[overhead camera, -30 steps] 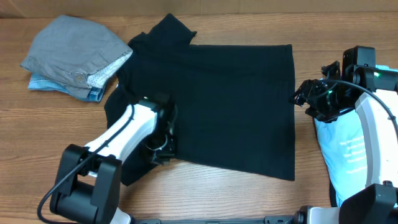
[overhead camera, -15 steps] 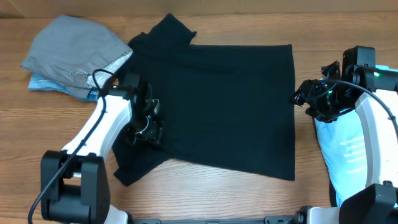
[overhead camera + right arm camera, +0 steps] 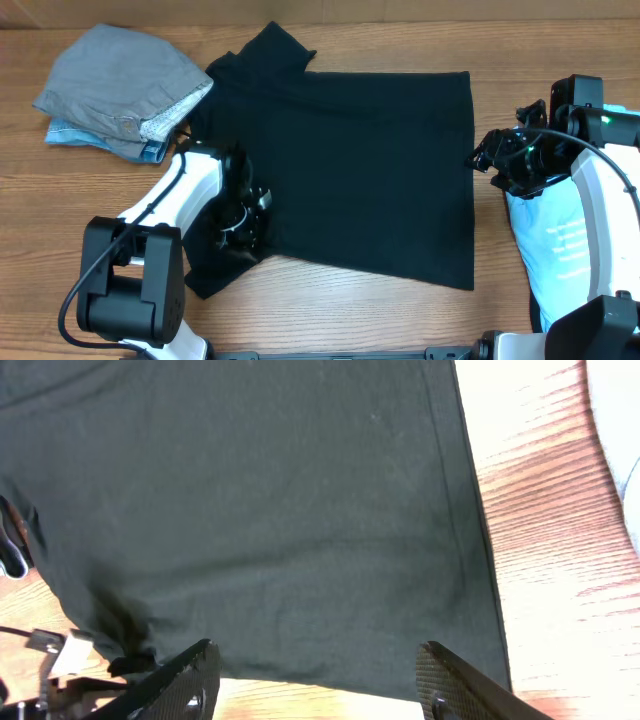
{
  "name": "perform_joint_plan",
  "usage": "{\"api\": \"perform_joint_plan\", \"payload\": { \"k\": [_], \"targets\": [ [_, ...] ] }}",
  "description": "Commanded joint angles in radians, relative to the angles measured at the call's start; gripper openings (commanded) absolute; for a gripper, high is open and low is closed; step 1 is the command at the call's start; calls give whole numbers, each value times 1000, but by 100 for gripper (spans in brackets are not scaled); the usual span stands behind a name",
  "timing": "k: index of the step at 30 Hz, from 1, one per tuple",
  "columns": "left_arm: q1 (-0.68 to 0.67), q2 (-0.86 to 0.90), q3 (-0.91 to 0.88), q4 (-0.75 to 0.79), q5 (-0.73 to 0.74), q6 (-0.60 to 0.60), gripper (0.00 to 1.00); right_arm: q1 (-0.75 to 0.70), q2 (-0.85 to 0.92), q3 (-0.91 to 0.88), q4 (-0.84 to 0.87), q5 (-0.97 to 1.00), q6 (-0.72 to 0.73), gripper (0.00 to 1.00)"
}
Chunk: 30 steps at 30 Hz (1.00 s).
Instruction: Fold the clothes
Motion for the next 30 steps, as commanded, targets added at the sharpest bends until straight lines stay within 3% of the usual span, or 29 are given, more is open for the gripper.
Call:
{"api": "perform_joint_plan", "payload": {
  "k": [1, 5, 6, 7, 8, 9, 11, 14, 16, 23, 30],
  "targets": [
    [-6, 12, -20, 0, -6, -15, 4, -3, -25, -1, 2, -5, -7, 66],
    [-6, -17, 19, -2, -27, -7, 5, -3, -25, -1, 2, -5, -11, 66],
    [-5, -29, 37, -8, -46, -7, 10, -3, -25, -1, 2, -5, -11, 66],
    [-5, -42, 56, -15, -62, -7, 18, -3, -25, -1, 2, -5, -11, 66],
    [-3, -53, 74, -19, -79, -6, 48, -3, -25, -1, 2, -5, -11, 66],
    [1, -66, 95, -25, -100, -6, 63, -3, -25, -1, 3, -5, -11, 66],
    [10, -83, 125, -19, -124, -6, 79, -3, -25, -1, 4, -5, -11, 66],
    [35, -82, 133, 9, -175, -19, 91, -3, -25, -1, 6, -5, -11, 66],
    [54, -67, 130, 26, -175, -18, 91, -3, -25, -1, 4, -5, -10, 66],
    [77, 20, 130, 32, -72, -2, 74, -3, -25, -1, 3, -5, -10, 66],
    [42, 96, 108, 15, -58, 1, 45, -3, -25, -1, 2, -5, -11, 67]
  ]
}}
